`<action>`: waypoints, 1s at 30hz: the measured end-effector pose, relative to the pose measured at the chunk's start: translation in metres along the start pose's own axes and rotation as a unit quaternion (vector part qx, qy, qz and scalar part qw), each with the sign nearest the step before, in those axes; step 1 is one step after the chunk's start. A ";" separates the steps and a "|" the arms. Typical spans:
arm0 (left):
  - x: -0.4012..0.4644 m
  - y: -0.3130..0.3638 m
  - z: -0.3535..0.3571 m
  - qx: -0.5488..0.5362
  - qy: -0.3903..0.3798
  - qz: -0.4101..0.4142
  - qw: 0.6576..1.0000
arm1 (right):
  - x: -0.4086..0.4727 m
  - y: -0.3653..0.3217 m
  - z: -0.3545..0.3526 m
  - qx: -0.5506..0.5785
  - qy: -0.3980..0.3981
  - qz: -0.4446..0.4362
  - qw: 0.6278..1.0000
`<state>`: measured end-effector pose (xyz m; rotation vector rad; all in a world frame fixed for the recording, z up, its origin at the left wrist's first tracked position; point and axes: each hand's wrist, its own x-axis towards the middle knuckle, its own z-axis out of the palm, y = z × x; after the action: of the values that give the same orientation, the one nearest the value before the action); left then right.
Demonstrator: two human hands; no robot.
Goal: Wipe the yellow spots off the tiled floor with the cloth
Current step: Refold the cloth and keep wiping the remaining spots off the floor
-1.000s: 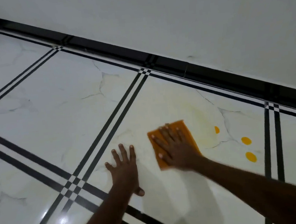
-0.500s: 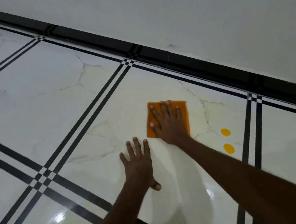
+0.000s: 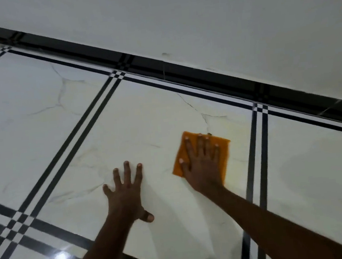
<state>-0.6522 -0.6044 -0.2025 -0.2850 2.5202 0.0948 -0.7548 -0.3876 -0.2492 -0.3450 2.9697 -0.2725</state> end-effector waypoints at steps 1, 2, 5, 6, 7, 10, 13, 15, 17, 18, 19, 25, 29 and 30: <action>0.000 0.000 0.000 0.005 -0.007 -0.003 1.000 | 0.016 -0.012 0.003 -0.001 -0.004 -0.040 0.999; 0.001 -0.001 0.000 0.008 -0.011 -0.003 1.000 | 0.039 -0.018 0.003 -0.005 -0.006 -0.070 0.998; 0.008 -0.019 -0.008 0.005 -0.003 -0.013 1.000 | 0.105 0.011 -0.020 -0.023 -0.042 -0.017 0.999; 0.010 -0.026 -0.012 0.000 -0.001 -0.021 1.000 | 0.111 0.031 -0.025 -0.025 -0.045 0.029 0.998; 0.012 -0.031 -0.016 -0.001 -0.001 -0.026 1.000 | 0.109 0.055 -0.026 -0.023 -0.035 0.066 0.997; 0.011 -0.032 -0.021 0.021 -0.005 -0.030 0.999 | 0.050 0.115 -0.030 -0.011 0.032 0.123 0.992; 0.007 -0.028 -0.022 0.033 -0.004 -0.030 0.999 | -0.035 0.095 -0.018 -0.015 0.028 0.147 0.989; 0.007 -0.028 -0.023 0.031 0.003 -0.027 0.999 | -0.065 0.049 -0.003 -0.015 0.032 0.093 0.995; 0.006 -0.029 -0.021 0.027 0.006 -0.025 0.999 | -0.055 0.007 0.006 -0.006 0.030 0.019 0.999; 0.005 -0.030 -0.019 0.025 0.010 -0.025 0.999 | -0.037 -0.007 0.008 -0.001 0.032 -0.009 0.999; 0.005 -0.031 -0.017 0.023 0.013 -0.024 0.999 | -0.014 -0.018 0.007 0.005 0.025 -0.030 0.999; -0.002 -0.030 0.000 0.000 0.035 -0.006 0.999 | 0.028 0.047 -0.005 -0.037 0.013 0.021 0.999; -0.006 -0.029 0.007 -0.052 0.051 -0.007 0.997 | -0.075 0.100 -0.010 -0.006 0.031 0.161 0.986; -0.005 -0.030 0.007 -0.052 0.053 -0.003 0.997 | -0.095 0.089 -0.005 -0.011 0.036 0.182 0.983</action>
<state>-0.6377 -0.6314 -0.2057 -0.3480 2.6244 0.2130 -0.6827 -0.2791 -0.2502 0.2105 3.0312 -0.2137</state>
